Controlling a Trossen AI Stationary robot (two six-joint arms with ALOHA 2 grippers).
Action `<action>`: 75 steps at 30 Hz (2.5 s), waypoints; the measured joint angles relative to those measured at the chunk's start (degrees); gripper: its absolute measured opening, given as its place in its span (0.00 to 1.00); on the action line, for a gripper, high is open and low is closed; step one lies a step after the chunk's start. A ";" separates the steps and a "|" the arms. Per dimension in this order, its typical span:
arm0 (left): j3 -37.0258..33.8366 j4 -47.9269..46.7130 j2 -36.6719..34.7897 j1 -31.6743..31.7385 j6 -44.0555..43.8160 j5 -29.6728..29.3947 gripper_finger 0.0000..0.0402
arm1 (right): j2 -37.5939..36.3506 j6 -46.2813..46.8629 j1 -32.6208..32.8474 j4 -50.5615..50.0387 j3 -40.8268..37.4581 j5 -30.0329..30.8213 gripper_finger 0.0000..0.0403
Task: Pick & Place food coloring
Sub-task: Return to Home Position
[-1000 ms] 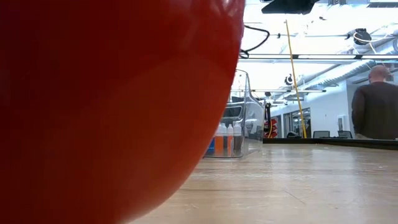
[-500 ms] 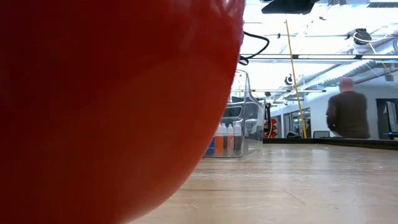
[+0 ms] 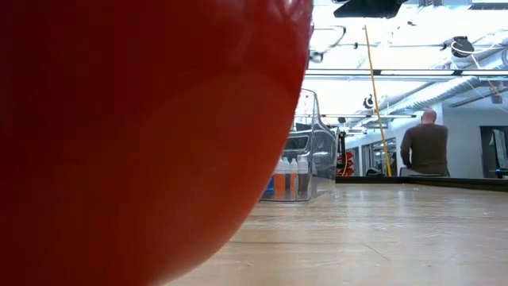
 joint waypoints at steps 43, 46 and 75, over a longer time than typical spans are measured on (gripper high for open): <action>-117.70 79.08 -123.28 -20.04 -0.76 -11.05 0.92 | -0.01 -0.01 0.00 0.00 0.00 0.00 0.69; -119.00 72.94 -129.36 -20.72 -0.59 -12.28 0.91 | -0.01 -0.13 0.00 0.02 0.00 0.00 0.69; -119.26 61.77 -129.85 -23.02 -14.36 -22.82 0.93 | -38.83 -11.21 3.82 37.45 -41.98 -12.13 0.69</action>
